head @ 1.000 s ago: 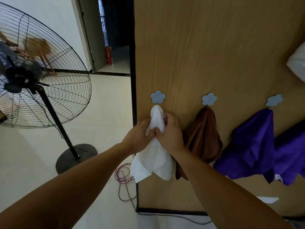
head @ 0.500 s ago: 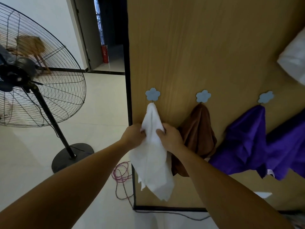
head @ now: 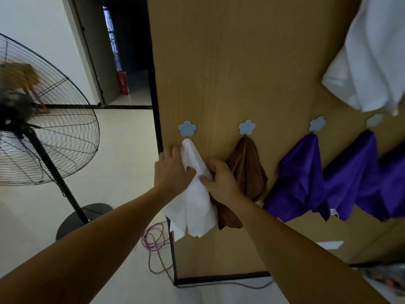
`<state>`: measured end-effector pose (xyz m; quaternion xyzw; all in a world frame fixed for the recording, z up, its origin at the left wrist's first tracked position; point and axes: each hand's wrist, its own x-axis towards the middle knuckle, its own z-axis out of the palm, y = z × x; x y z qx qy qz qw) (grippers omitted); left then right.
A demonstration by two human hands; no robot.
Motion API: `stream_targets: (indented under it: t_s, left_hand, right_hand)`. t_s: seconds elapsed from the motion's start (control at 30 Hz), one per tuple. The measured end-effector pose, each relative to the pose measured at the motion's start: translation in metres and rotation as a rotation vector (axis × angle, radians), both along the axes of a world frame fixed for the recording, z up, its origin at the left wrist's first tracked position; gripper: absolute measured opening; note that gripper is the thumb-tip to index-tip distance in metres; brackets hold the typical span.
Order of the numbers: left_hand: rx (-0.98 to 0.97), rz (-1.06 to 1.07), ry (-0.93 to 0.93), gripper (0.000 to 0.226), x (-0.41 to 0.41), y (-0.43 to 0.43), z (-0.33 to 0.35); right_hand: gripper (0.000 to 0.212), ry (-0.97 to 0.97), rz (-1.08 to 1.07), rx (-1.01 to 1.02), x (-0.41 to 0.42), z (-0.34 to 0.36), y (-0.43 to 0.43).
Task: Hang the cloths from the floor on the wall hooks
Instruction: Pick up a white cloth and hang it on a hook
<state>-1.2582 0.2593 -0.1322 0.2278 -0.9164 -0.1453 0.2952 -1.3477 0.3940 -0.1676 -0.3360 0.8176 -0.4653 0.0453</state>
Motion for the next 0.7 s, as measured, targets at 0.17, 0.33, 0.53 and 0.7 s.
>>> stream_targets:
  t_s: [0.17, 0.33, 0.53, 0.7]
  left_hand:
    - [-0.229, -0.098, -0.040, 0.056, -0.009, 0.038, 0.015]
    - [-0.235, -0.476, -0.075, 0.039, -0.025, 0.100, 0.016]
    - [-0.278, -0.700, -0.348, 0.059, -0.061, 0.206, 0.000]
    - [-0.320, -0.816, -0.487, 0.063, -0.083, 0.344, -0.021]
  right_hand:
    - [0.056, 0.073, -0.106, -0.037, 0.009, 0.011, 0.050]
    - [0.053, 0.087, -0.263, 0.033, 0.007, 0.016, 0.132]
    - [0.062, 0.007, -0.450, 0.165, 0.013, 0.012, 0.262]
    - [0.062, -0.072, -0.654, 0.239, 0.034, -0.002, 0.406]
